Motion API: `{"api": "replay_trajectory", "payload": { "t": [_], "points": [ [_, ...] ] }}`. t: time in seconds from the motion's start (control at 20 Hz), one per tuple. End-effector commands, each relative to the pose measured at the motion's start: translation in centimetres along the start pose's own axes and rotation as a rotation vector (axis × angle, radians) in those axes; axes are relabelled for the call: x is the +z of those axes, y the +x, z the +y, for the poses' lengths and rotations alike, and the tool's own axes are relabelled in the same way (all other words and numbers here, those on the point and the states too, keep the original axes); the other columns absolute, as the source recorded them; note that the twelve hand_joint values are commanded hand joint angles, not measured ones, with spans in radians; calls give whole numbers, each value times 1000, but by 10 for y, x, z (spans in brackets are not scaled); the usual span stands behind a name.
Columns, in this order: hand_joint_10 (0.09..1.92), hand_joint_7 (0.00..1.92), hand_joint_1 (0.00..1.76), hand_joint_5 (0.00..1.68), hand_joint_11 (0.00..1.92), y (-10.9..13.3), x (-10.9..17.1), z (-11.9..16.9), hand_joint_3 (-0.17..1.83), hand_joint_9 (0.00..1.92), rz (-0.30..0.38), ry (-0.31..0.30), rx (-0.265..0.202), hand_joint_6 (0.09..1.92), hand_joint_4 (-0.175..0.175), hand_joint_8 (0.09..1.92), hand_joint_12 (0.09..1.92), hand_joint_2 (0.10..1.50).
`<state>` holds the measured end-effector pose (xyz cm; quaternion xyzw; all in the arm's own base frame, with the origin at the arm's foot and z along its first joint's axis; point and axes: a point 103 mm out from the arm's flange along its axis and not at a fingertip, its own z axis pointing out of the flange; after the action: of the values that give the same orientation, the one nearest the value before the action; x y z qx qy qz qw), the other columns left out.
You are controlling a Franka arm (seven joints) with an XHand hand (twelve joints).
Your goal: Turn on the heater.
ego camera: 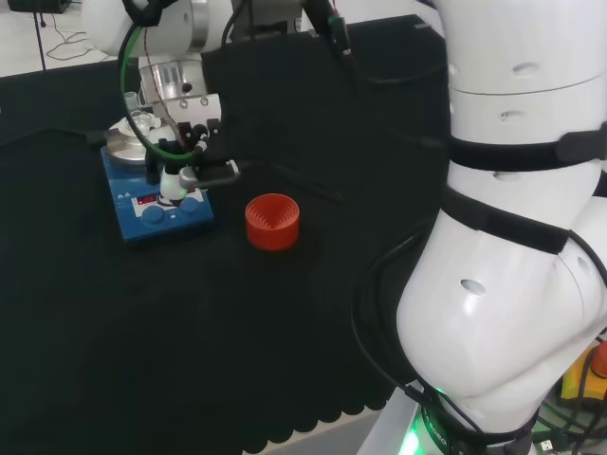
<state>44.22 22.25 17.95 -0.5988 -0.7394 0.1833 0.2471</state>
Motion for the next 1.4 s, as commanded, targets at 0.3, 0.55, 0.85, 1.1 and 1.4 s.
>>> {"api": "replay_trajectory", "payload": {
  "t": [0.3, 0.55, 0.85, 1.1, 1.4],
  "points": [
    [1667, 1540, 1410, 211, 1127, 8, 21, 8, 990, 1600, -40, 74, -11, 785, -60, 1640, 1365, 709],
    [1666, 1543, 1412, 197, 1128, 6, 23, 11, 1006, 1600, -53, 66, -9, 736, -56, 1639, 1367, 702],
    [1662, 1543, 1414, 175, 1128, 3, 26, 16, 1017, 1601, -63, 75, -4, 585, -51, 1632, 1366, 695],
    [1661, 1541, 1415, 203, 1127, 0, 30, 21, 1018, 1600, -67, 88, 1, 484, -49, 1632, 1366, 696],
    [1661, 1541, 1415, 218, 1125, -2, 30, 23, 1017, 1600, -61, 93, -2, 466, -48, 1632, 1366, 697]
  ]
}}
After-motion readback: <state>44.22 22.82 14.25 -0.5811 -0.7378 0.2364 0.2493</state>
